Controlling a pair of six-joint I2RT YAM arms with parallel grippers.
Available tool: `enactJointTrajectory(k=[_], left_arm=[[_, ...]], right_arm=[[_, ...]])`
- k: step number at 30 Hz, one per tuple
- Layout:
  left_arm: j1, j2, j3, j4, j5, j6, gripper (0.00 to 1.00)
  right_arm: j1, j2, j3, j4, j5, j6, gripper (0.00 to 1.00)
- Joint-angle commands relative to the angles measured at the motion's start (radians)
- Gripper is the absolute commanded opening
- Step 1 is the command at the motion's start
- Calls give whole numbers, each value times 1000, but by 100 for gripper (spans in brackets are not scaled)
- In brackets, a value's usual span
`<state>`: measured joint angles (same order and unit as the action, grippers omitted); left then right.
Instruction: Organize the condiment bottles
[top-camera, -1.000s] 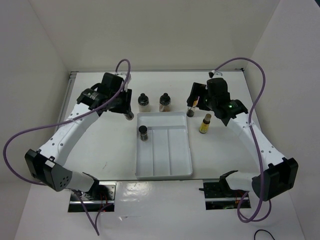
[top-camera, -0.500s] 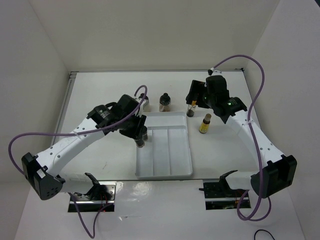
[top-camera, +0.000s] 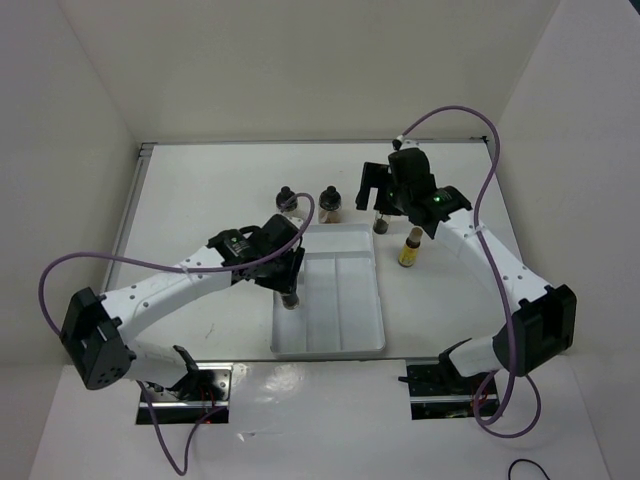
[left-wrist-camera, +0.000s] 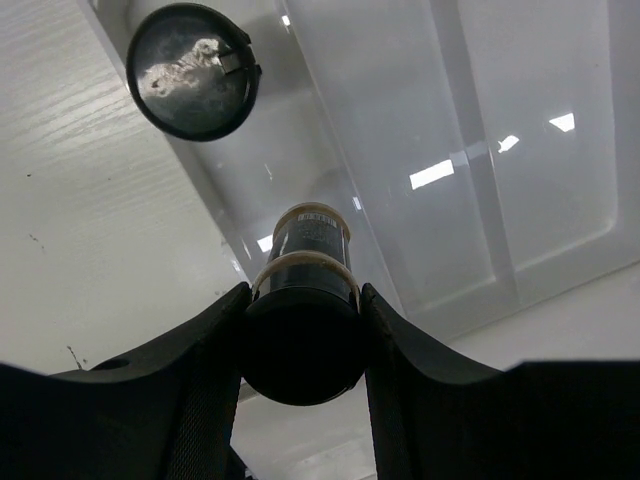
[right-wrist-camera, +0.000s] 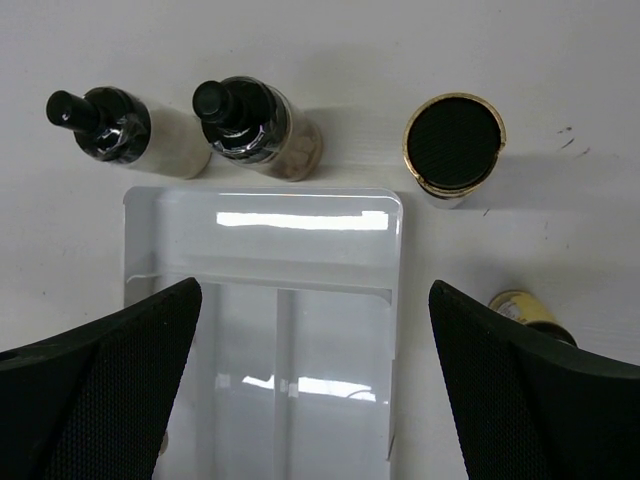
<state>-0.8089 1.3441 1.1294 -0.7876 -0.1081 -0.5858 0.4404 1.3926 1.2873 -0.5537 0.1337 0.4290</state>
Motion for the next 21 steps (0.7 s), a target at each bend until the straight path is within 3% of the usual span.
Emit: enactJointTrajectory(k=[1,21], left_arm=[[-7,21,-3,60,-96,-51,1],[-16,104,-51,120,-168,-91,8]], right_arm=[[37,25,72,41,30,-7,99],[37,25,32,60,31,2,99]])
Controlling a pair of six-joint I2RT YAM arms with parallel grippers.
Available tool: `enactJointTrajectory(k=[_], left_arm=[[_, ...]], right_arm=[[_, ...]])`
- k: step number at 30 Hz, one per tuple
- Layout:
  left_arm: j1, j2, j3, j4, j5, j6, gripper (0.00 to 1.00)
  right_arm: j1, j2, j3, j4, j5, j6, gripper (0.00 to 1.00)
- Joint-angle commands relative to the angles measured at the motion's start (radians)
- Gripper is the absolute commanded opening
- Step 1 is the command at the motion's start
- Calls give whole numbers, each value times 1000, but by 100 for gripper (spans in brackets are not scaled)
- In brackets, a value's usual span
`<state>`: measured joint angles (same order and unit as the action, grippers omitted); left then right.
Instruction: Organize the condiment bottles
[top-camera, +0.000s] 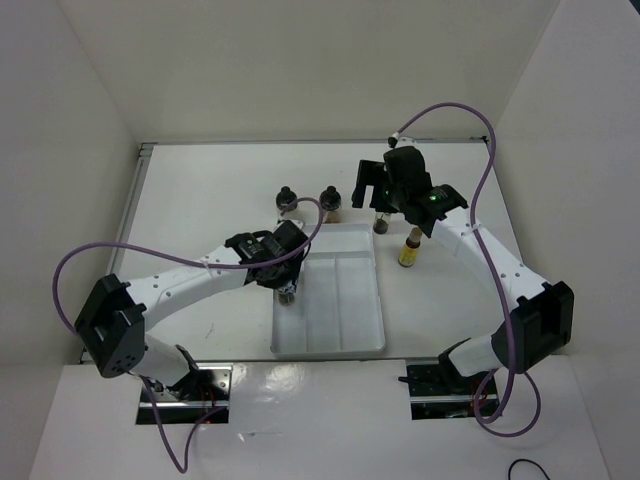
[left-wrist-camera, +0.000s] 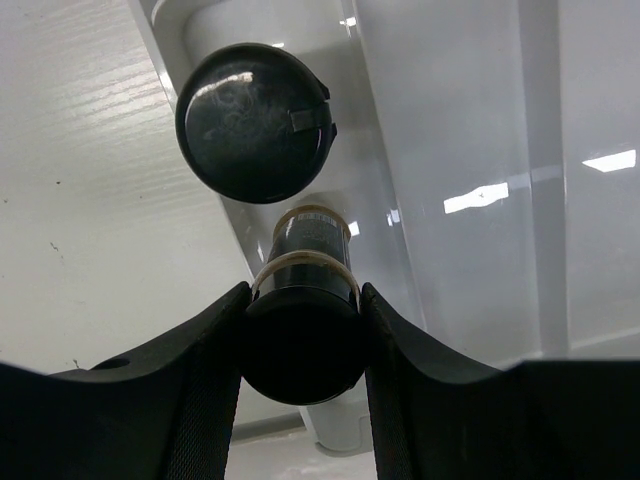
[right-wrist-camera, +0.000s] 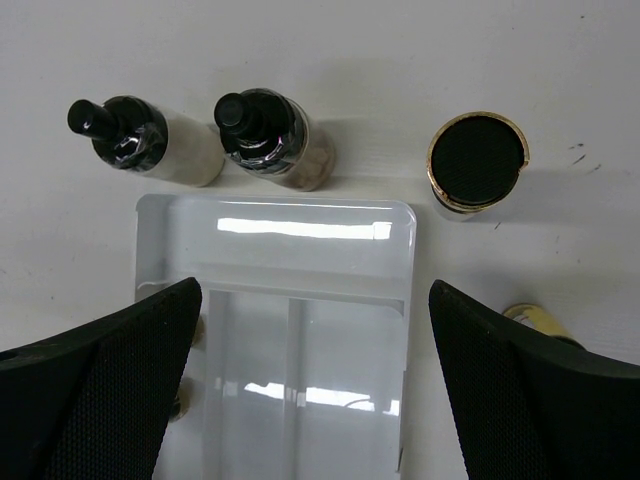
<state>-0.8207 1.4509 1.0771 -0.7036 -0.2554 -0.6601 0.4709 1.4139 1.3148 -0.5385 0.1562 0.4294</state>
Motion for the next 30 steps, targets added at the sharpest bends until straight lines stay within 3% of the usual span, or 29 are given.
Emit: enactJointTrajectory(k=[1,7,11,18,22,26,30], left_arm=[[-5,-3,1,45,-30,-16,10],[-5,25,1,46,-42,-16,19],[-5,46,10,55,-42,-7,29],[-5,-1,29,23,-42,2,65],[-5,-38,78,-5,-31,23,96],[-5,-92,210,-51,25,86,100],[69,-115,403,-62,-36,168,100]], right_arm=[[6,3,4,45,8,2,99],[6,13,-15,54,-3,2,99],[6,13,-15,63,-3,2,99],[6,13,-15,63,-3,2,99],[15,22,-15,63,-21,2,99],[15,33,-6,54,-10,-8,99],[15,33,3,54,9,-8,99]])
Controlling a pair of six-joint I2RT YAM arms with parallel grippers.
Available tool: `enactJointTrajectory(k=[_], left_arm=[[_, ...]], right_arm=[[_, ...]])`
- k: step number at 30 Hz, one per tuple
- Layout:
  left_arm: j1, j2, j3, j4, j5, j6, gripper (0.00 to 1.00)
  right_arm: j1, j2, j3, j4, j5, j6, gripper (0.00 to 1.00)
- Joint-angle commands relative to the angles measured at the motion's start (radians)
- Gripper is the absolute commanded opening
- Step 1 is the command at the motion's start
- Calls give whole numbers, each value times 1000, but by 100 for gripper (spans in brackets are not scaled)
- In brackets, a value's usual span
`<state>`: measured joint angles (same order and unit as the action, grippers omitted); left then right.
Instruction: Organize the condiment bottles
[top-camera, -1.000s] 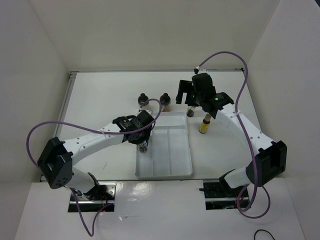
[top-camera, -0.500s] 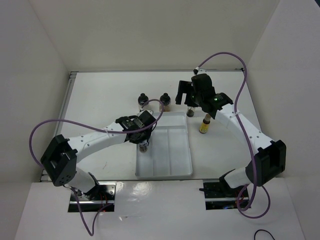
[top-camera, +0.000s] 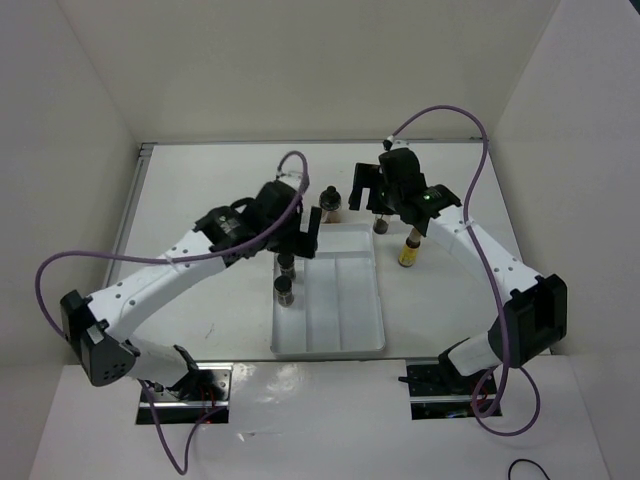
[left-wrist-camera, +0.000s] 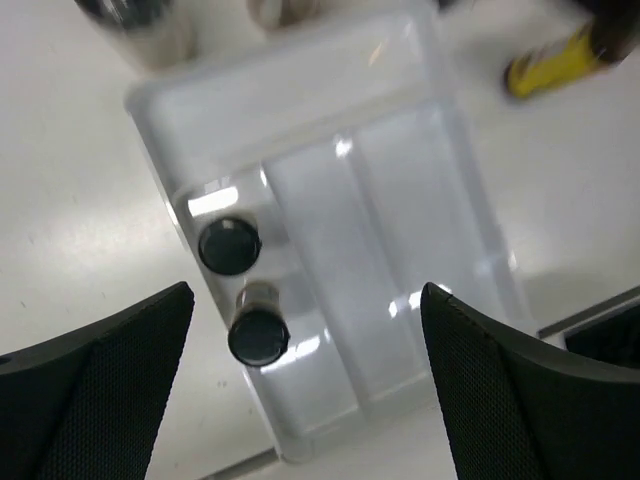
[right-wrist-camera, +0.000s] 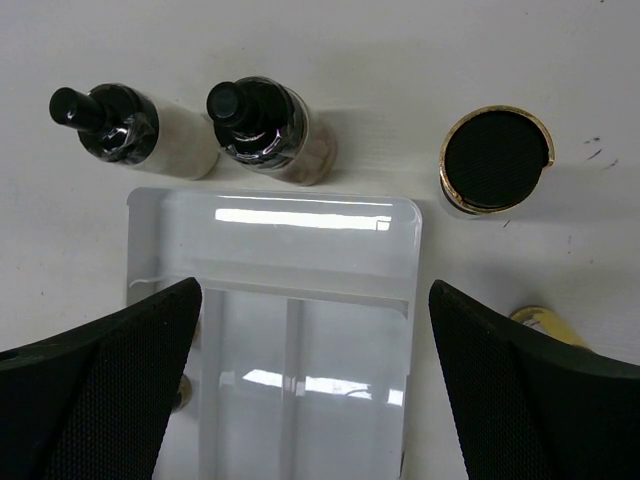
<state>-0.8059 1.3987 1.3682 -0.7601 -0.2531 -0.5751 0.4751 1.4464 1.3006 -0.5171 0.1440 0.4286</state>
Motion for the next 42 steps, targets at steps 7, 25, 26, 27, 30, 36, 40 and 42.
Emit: enactJointTrajectory(k=[7,25,26,27,30,36,40,42], left_arm=[[190,170,279,84,-121,189,100],[324,467,371,249,-26,207,95],[335,479,371,249,-26,207,95],[335,490,371,249,-26,207,93],[344,509,371,258,-26,207,92],[353,528,361,277,-26,207,88],[364,539,361,298,-17,207,86],[364,548,361,307,-6,207,85]], right_arm=[[20,-55,19,3,28,-27,99],[20,-78,-35,5,6,-50,99],[20,-78,-35,5,6,-50,99],[20,-78,-35,5,6,-50,99],[20,-78,-35,5,-3,-50,99],[20,-109,-44,-6,6,-50,99],[20,-119,-57,-6,6,-41,99],[20,-130,-66,-6,6,-40,99]])
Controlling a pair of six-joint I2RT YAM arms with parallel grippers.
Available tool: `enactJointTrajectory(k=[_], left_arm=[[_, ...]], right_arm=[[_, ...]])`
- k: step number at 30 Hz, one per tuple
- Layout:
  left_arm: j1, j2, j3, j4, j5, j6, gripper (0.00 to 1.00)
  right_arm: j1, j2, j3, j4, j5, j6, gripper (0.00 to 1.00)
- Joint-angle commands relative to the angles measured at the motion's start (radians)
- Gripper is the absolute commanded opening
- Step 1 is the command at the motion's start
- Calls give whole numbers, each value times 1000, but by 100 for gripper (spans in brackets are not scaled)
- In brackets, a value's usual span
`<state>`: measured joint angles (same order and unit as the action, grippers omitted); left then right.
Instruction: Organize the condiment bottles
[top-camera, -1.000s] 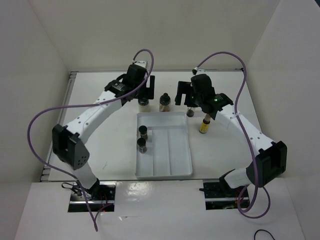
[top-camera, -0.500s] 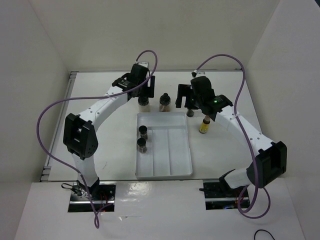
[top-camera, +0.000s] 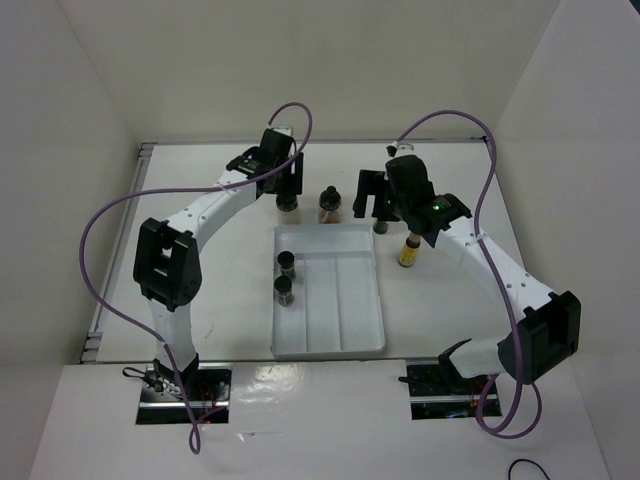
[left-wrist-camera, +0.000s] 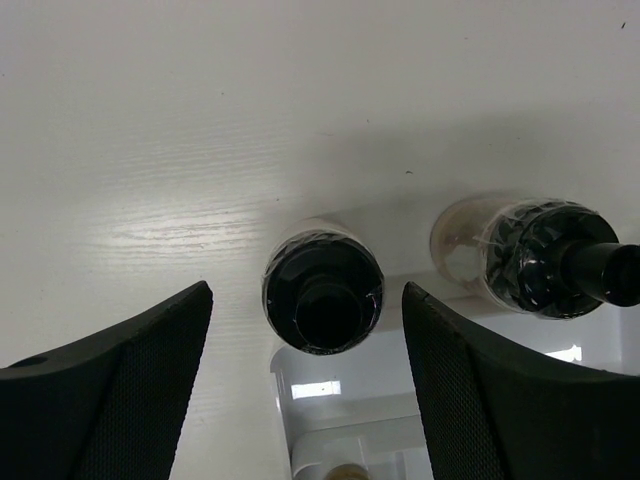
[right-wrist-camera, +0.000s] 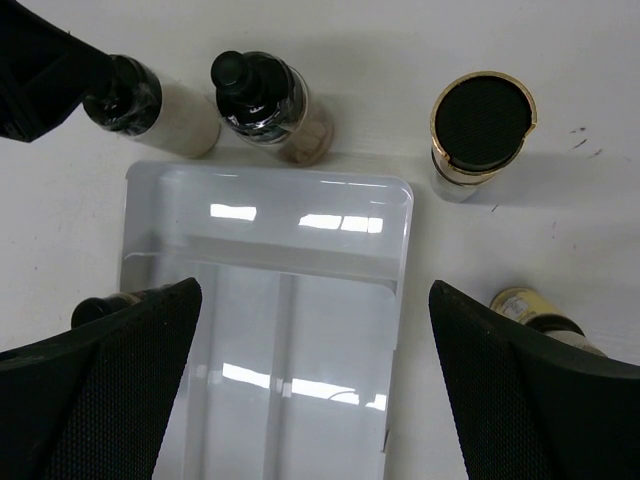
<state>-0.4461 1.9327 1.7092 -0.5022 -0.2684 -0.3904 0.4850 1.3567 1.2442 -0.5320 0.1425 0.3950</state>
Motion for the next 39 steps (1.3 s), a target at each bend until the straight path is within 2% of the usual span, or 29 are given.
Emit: enactJointTrajectory(k=[1,18,23,25,30,34,35,36,38,39], left_arm=[[4,23,20,50,21,22,83],[4,61,20,50,41,31,71],[4,72,29,50,51,41,63],[4,81,29,50,51,41,52],[4,81,29,50,51,41,44],[4,81,29,50,51,41,33],[4,81,29,50,51,41,28],[4,81,29,50,51,41,18],[4,81,29,50,51,41,8],[4,81,29,50,41,41,0]], right_arm=[[10,-41,-9,0,8,-7,99],[20,-50,-28,-10,26,2,99],[20,-50,-28,-19,26,2,99],[20,-50,-28,-19,35,2,99],[20,-50,-28,-19,35,11,99],[20,-41,-28,-19,35,11,99],[20,-41,-28,-19,35,11,99],[20,-41,-28,-19,35,11,99],[20,-41,-28,-19,35,11,99],[20,-41,-28,-19,35,11,99]])
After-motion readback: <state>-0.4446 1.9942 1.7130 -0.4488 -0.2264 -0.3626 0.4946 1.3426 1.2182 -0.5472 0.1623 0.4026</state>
